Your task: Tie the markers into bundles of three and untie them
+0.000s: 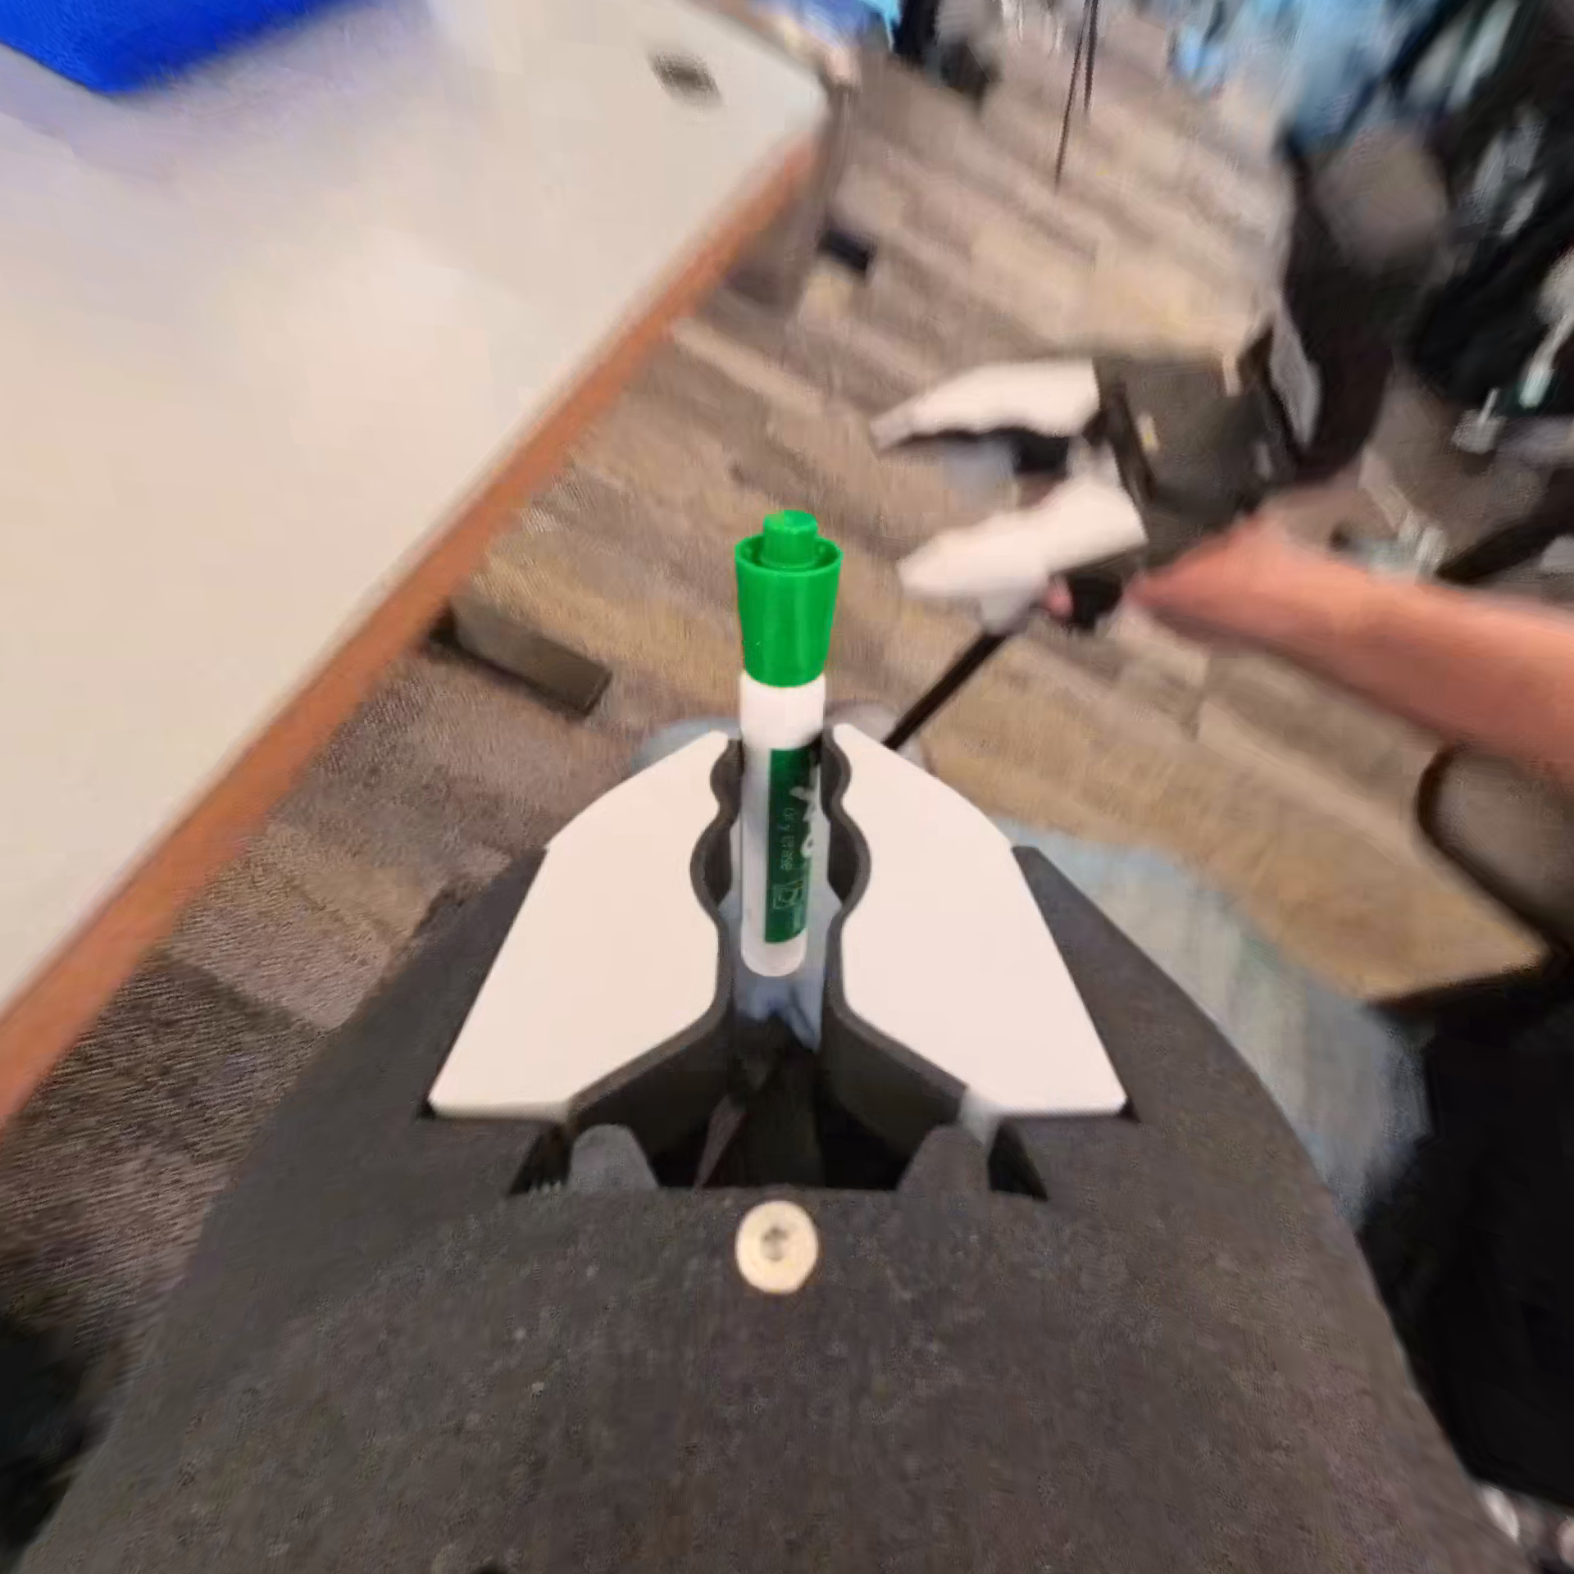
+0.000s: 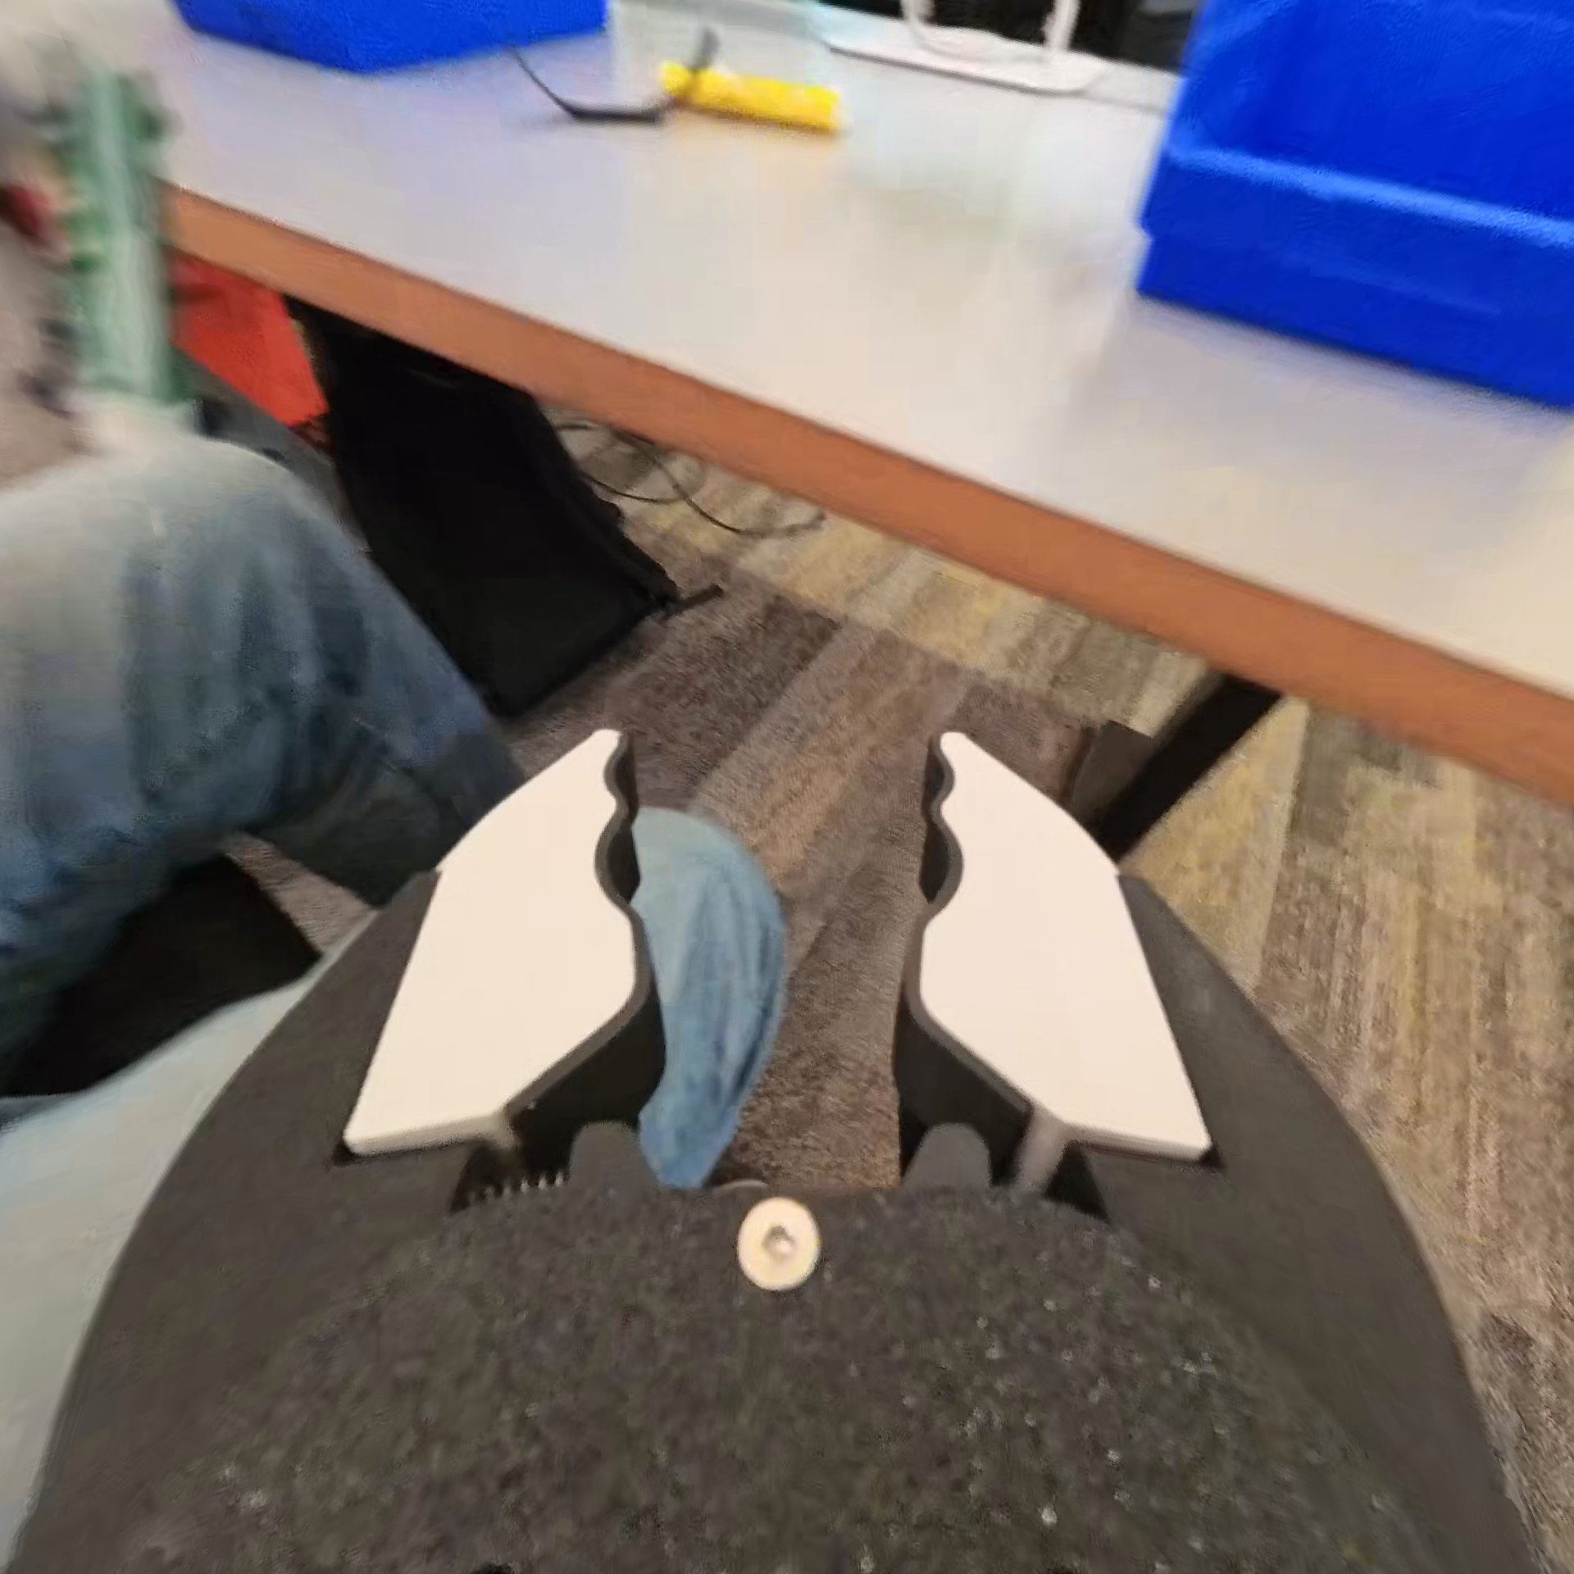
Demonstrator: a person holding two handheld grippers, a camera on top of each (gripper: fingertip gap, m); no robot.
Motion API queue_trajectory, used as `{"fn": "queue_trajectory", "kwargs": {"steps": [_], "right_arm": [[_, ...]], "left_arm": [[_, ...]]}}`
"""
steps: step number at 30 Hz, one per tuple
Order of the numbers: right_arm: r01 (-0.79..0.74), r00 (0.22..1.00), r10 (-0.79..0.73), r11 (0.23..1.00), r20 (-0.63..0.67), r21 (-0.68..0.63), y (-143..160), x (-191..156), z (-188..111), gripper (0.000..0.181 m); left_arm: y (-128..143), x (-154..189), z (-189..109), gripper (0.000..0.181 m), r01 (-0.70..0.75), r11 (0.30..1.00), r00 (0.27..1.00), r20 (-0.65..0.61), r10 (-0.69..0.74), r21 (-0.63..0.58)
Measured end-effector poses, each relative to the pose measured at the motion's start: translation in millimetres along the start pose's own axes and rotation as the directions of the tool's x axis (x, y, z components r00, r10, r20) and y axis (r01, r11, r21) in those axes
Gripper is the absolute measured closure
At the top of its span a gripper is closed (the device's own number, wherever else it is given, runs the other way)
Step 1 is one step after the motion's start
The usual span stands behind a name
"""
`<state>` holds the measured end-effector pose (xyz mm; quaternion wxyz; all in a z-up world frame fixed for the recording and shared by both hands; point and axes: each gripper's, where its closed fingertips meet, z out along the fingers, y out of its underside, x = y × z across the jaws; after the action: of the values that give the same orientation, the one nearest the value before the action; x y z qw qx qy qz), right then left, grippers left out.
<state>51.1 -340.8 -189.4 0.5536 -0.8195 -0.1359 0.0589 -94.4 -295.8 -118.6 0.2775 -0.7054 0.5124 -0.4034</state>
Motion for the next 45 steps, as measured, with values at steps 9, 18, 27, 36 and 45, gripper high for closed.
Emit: {"fn": "queue_trajectory", "kwargs": {"steps": [9, 18, 27, 36, 45], "right_arm": [[0.137, 0.956, -0.122, 0.990, 0.266, -0.037, -128, -14, 97, 0.105], [0.069, 0.950, -0.101, 0.991, 0.297, 0.115, -192, 30, 190, 0.111], [0.116, 0.954, -0.141, 0.988, 0.266, 0.106, -196, 31, 239, 0.108], [0.030, 0.948, -0.055, 0.996, 0.314, 0.082, -201, 39, 271, 0.104], [-0.116, 0.940, 0.046, 0.975, 0.339, 0.189, -202, 16, 265, 0.110]], "left_arm": [[-136, -268, -17, 0.164, 0.229, 0.972, 0.966, 0.137, -0.220, -0.058], [-199, -387, 45, 0.164, 0.180, 0.964, 0.972, 0.117, -0.206, 0.197], [-183, -393, 42, 0.164, -0.157, 0.918, 0.943, 0.332, 0.029, 0.365], [-189, -406, 65, 0.164, -0.086, 0.939, 0.954, 0.299, -0.019, 0.333], [-176, -407, 62, 0.164, -0.149, 0.959, 0.925, 0.376, 0.049, 0.241]]}}
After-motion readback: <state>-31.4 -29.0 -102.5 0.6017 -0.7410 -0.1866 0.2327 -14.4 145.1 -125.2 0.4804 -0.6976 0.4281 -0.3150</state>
